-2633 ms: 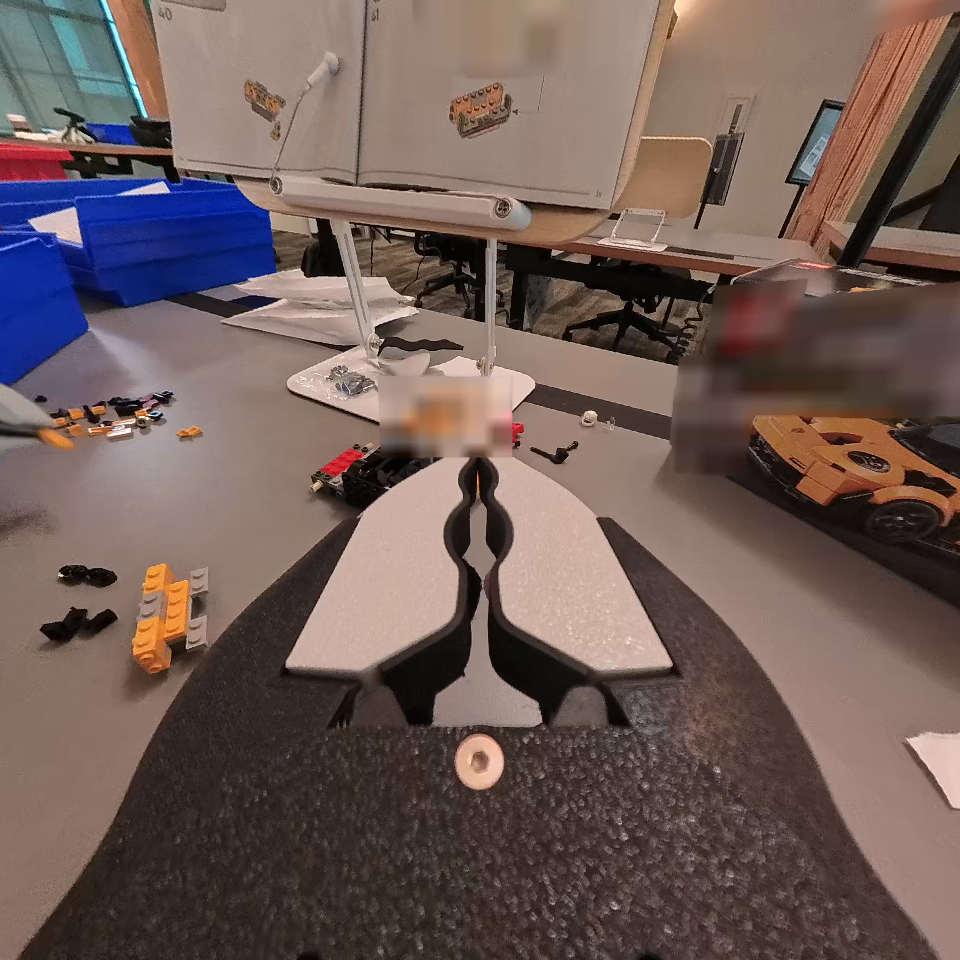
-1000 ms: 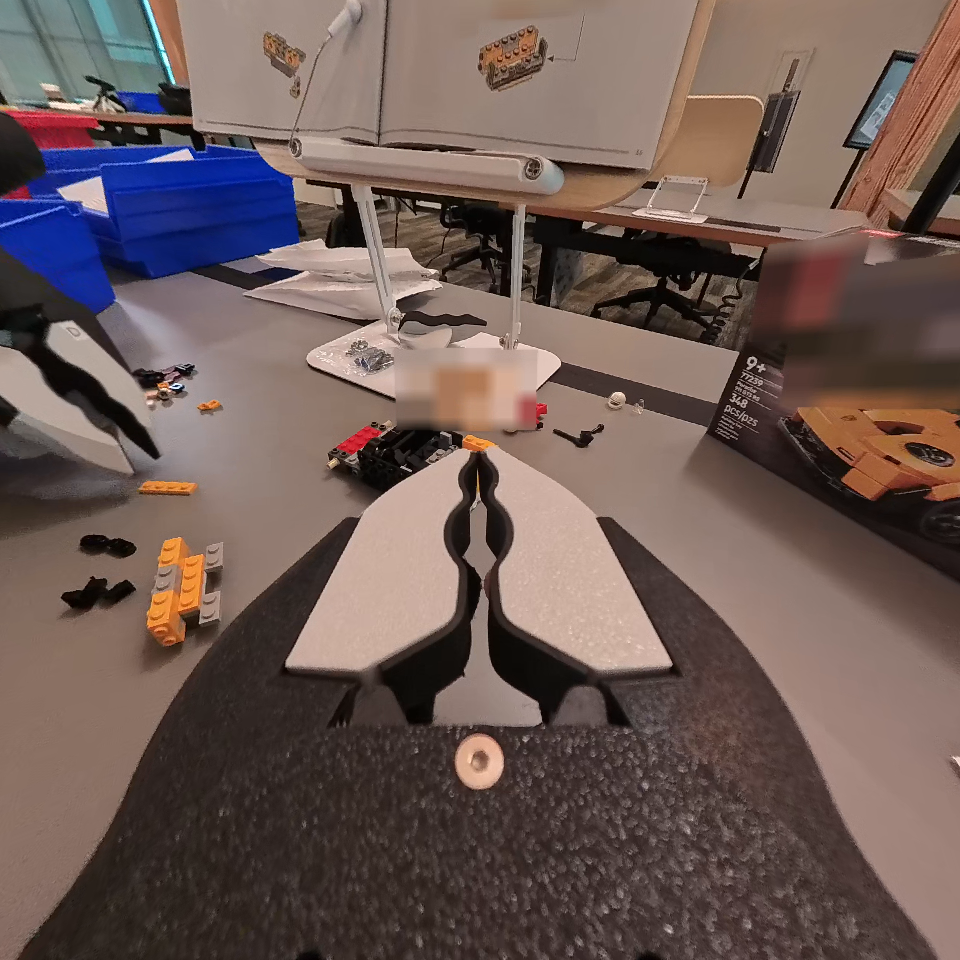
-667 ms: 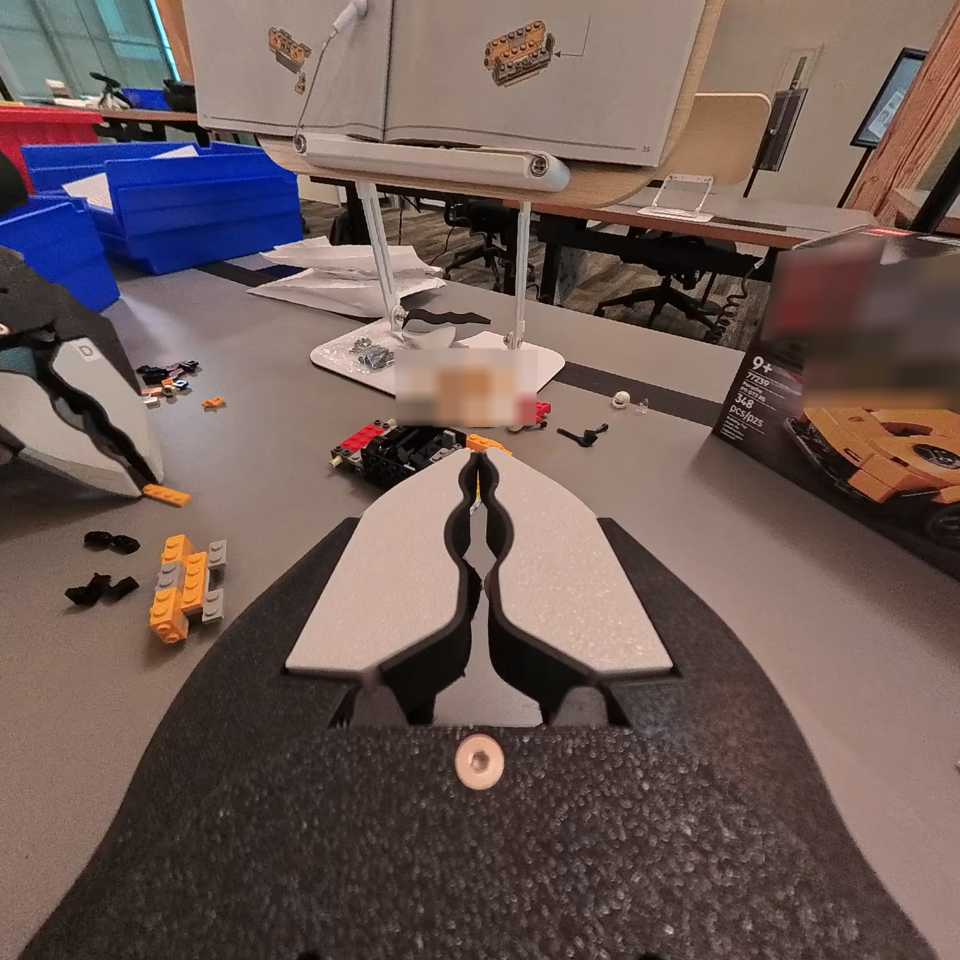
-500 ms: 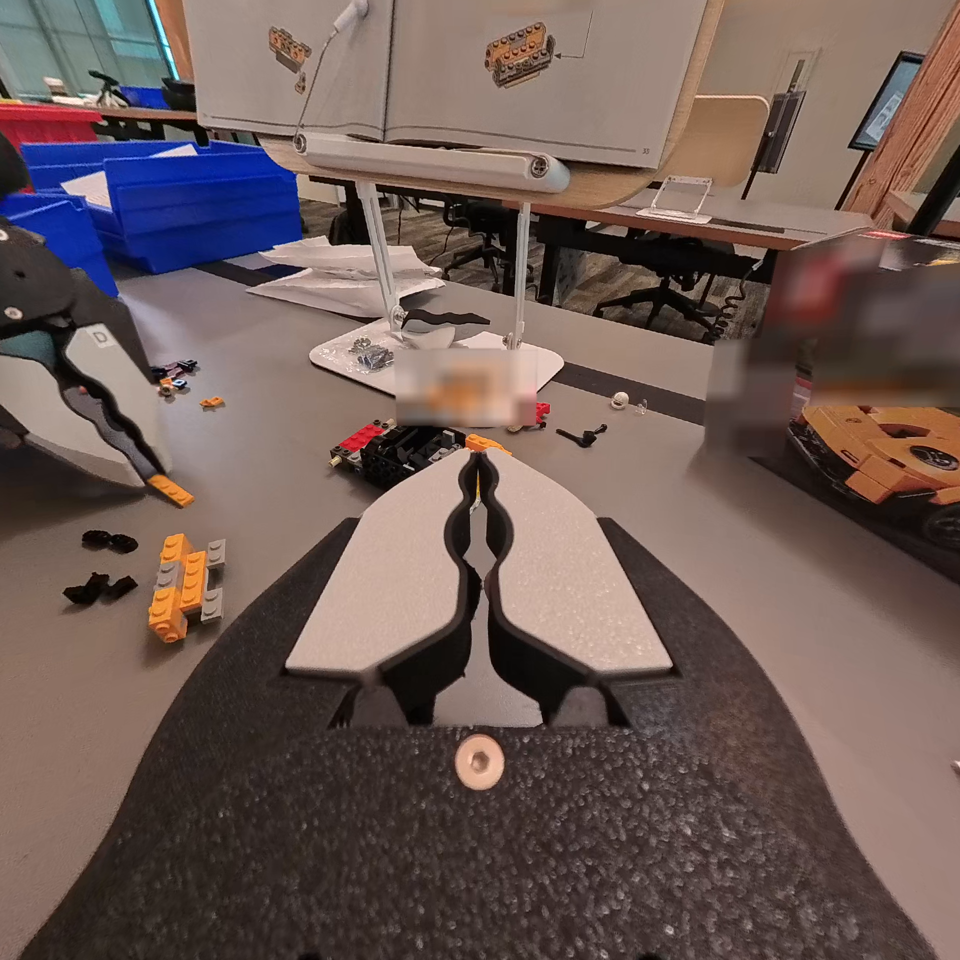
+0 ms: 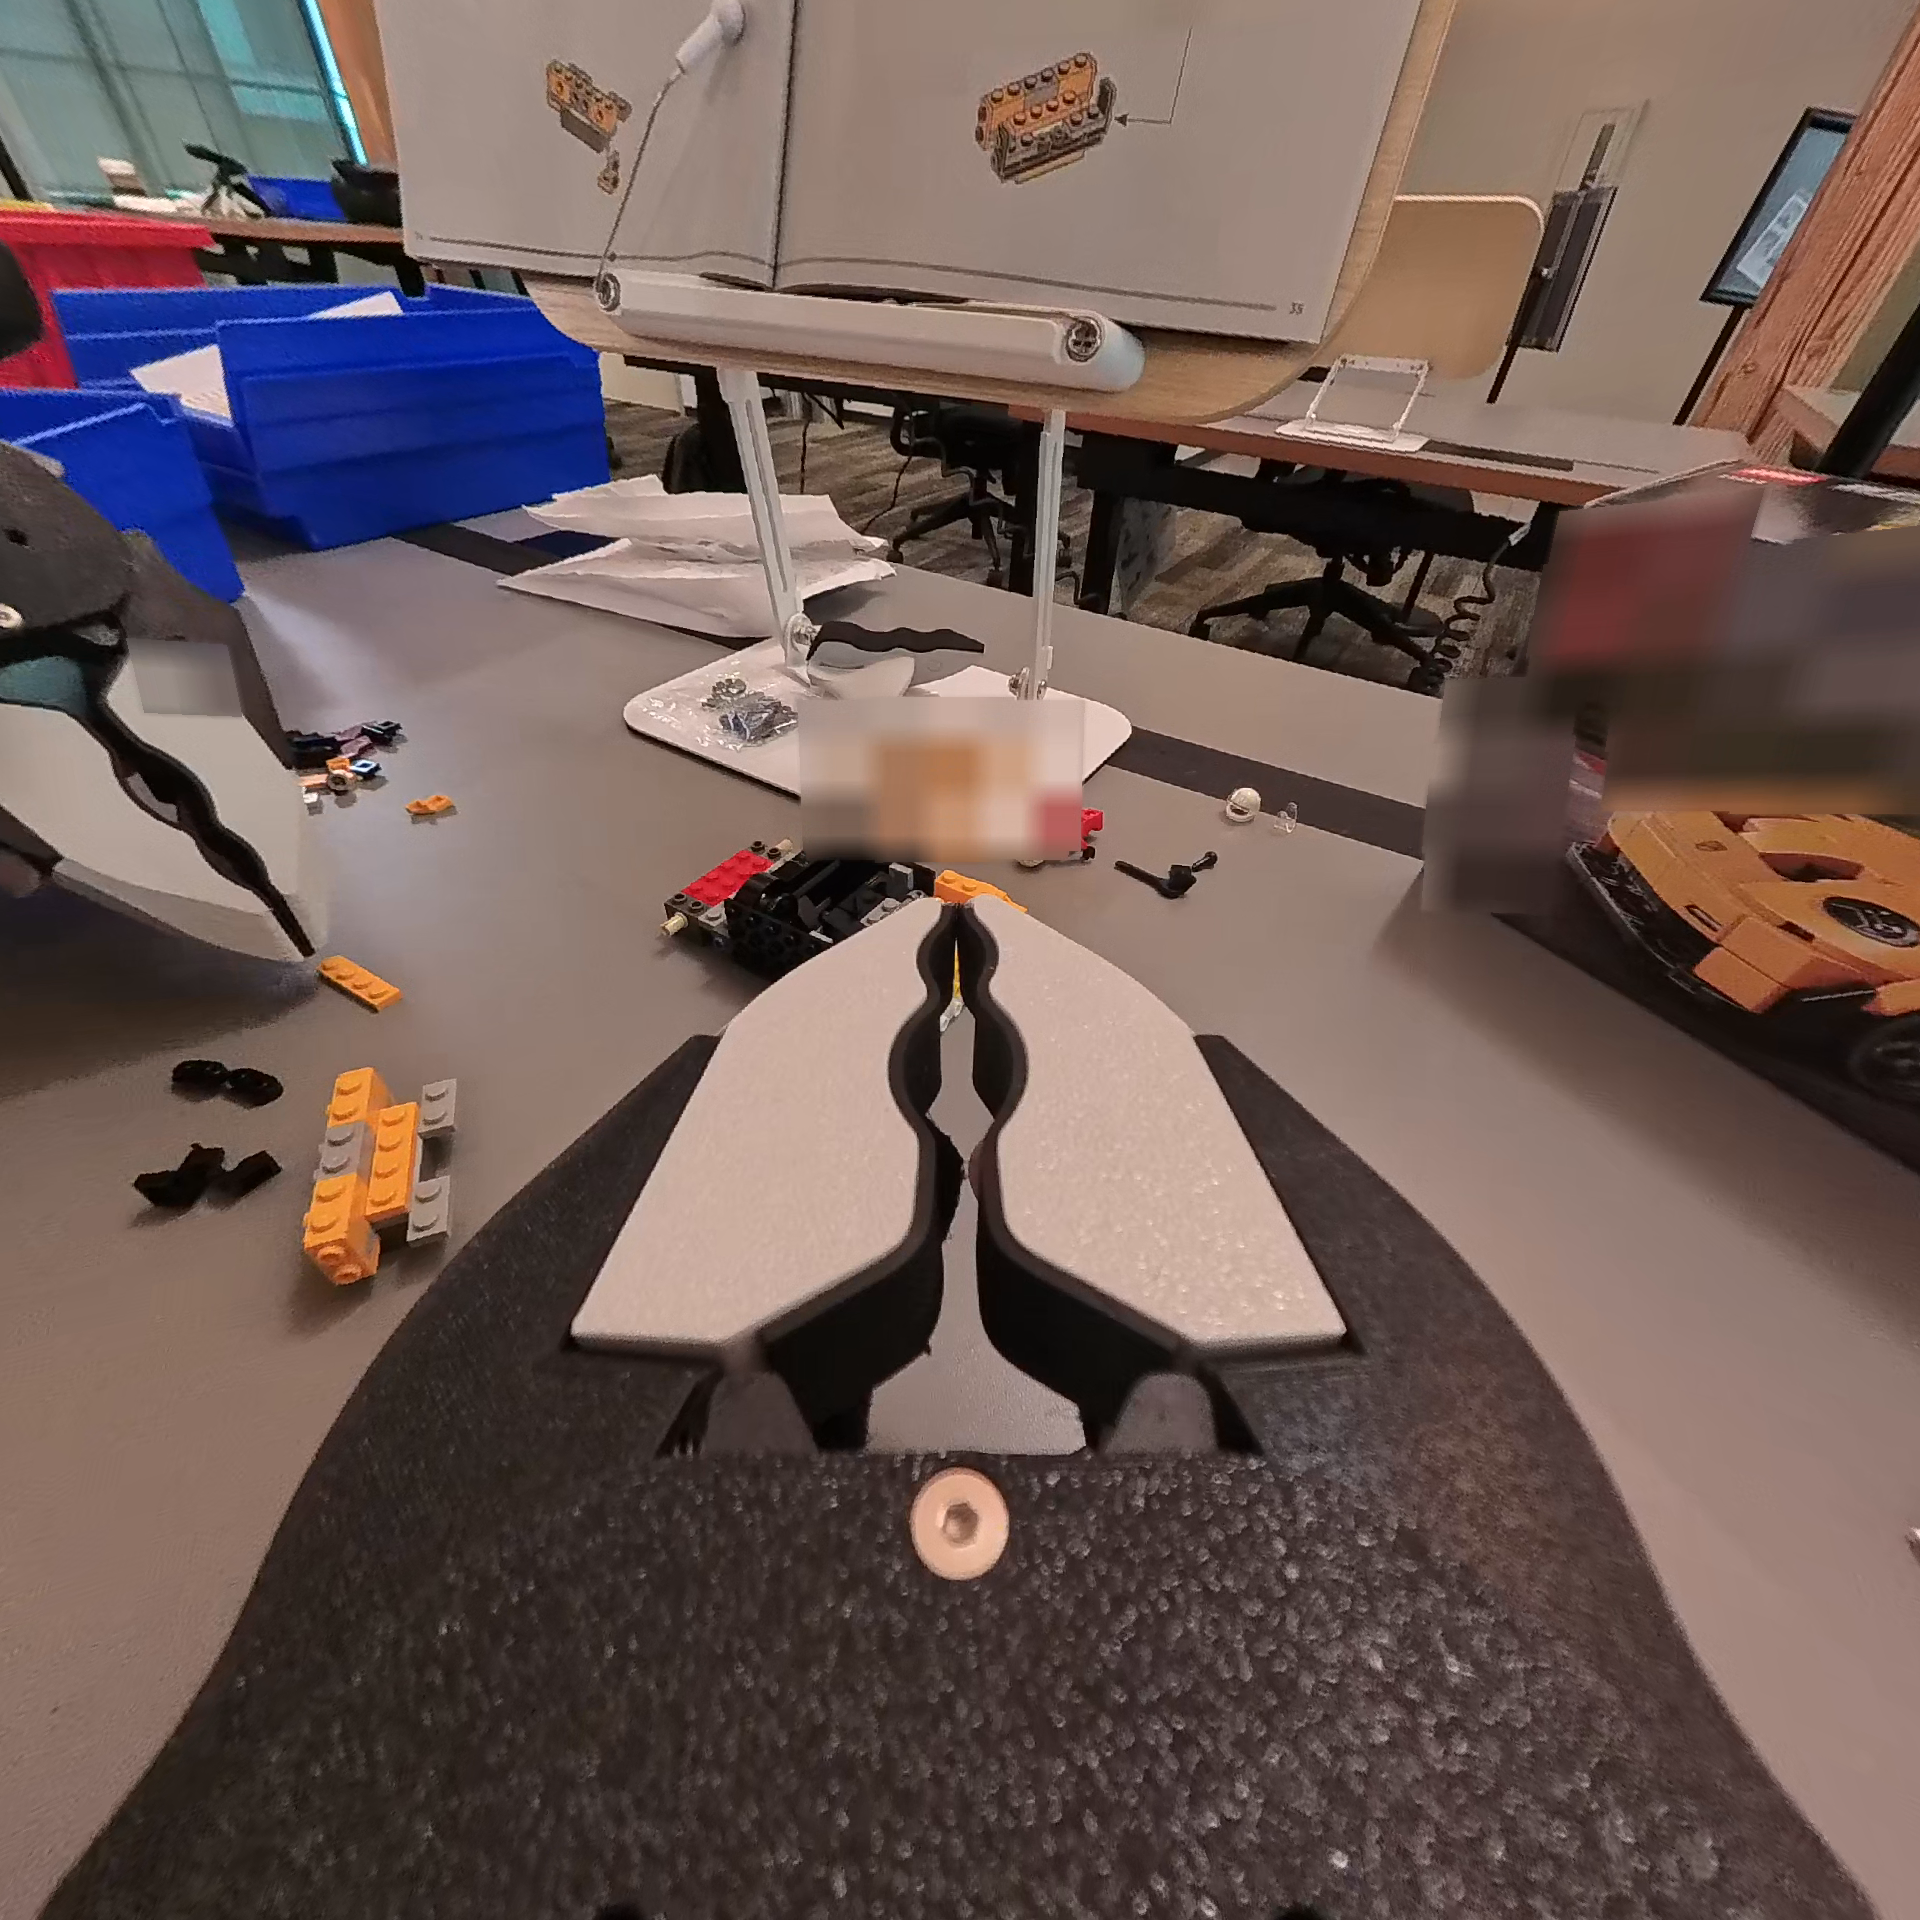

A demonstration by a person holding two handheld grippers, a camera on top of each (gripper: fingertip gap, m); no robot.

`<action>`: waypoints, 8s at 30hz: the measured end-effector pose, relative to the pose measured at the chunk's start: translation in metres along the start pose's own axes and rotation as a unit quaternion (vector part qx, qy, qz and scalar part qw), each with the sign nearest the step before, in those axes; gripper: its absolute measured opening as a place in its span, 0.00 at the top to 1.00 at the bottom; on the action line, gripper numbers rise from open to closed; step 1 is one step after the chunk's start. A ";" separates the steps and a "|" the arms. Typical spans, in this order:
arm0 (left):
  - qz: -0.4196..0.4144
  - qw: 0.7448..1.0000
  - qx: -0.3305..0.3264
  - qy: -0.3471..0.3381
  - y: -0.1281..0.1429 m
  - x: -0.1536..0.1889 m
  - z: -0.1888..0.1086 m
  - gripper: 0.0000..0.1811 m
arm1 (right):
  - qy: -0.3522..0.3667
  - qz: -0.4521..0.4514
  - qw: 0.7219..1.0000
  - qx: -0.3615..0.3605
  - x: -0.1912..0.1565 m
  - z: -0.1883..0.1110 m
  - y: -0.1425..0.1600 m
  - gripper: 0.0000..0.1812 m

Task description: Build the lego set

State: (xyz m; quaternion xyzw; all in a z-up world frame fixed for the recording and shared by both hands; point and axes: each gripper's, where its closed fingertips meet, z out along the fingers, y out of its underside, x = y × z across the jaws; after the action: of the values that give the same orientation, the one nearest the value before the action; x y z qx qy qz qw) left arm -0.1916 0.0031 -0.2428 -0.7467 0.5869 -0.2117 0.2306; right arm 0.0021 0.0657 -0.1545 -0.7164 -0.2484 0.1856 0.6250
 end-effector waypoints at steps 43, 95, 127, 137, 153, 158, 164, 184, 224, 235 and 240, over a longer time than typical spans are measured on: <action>-0.081 0.780 0.421 -0.457 -0.226 -0.189 -0.175 1.00 | 0.004 -0.006 1.000 0.004 0.001 -0.002 -0.003 1.00; -0.058 0.994 0.043 -0.080 0.001 -0.009 0.015 0.95 | -0.179 -0.137 0.974 -0.030 -0.083 -0.001 0.022 0.99; -0.104 0.896 0.341 -0.266 -0.064 -0.028 -0.151 0.91 | -0.068 -0.094 0.993 0.034 -0.039 -0.004 -0.008 1.00; -0.372 0.760 0.148 -0.512 0.167 -0.066 -0.335 0.99 | 0.007 -0.053 0.996 0.066 -0.010 -0.010 -0.023 1.00; -0.562 0.753 -0.283 -0.195 0.350 -0.080 -0.251 0.87 | -0.008 -0.049 0.998 0.045 -0.012 -0.005 -0.014 1.00; -0.577 0.750 -0.275 -0.171 0.351 -0.082 -0.247 0.94 | -0.011 -0.047 0.998 0.042 -0.012 -0.005 -0.013 1.00; -0.534 0.787 -0.266 -0.159 0.334 -0.082 -0.243 0.95 | -0.011 -0.048 0.998 0.043 -0.012 -0.005 -0.013 1.00; -0.034 0.971 -0.232 -0.035 -0.017 -0.016 -0.035 0.96 | -0.015 -0.074 0.996 0.044 -0.016 -0.007 -0.014 1.00; -0.049 0.997 -0.065 0.017 -0.008 0.004 0.022 0.96 | -0.038 -0.086 0.995 0.024 -0.023 -0.003 -0.004 1.00; -0.065 0.998 -0.002 -0.021 -0.008 0.003 0.007 0.96 | -0.143 -0.102 0.984 -0.032 -0.058 0.007 0.009 0.99; -0.089 0.994 0.041 -0.052 -0.006 -0.005 -0.009 0.96 | -0.274 -0.175 0.938 -0.120 -0.105 0.034 0.027 0.96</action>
State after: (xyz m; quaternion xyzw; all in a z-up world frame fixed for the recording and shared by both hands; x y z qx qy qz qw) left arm -0.1935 0.0084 -0.2323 -0.7958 0.4964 -0.2163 0.2713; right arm -0.0988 0.0281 -0.1912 -0.6527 -0.5520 0.2314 0.4644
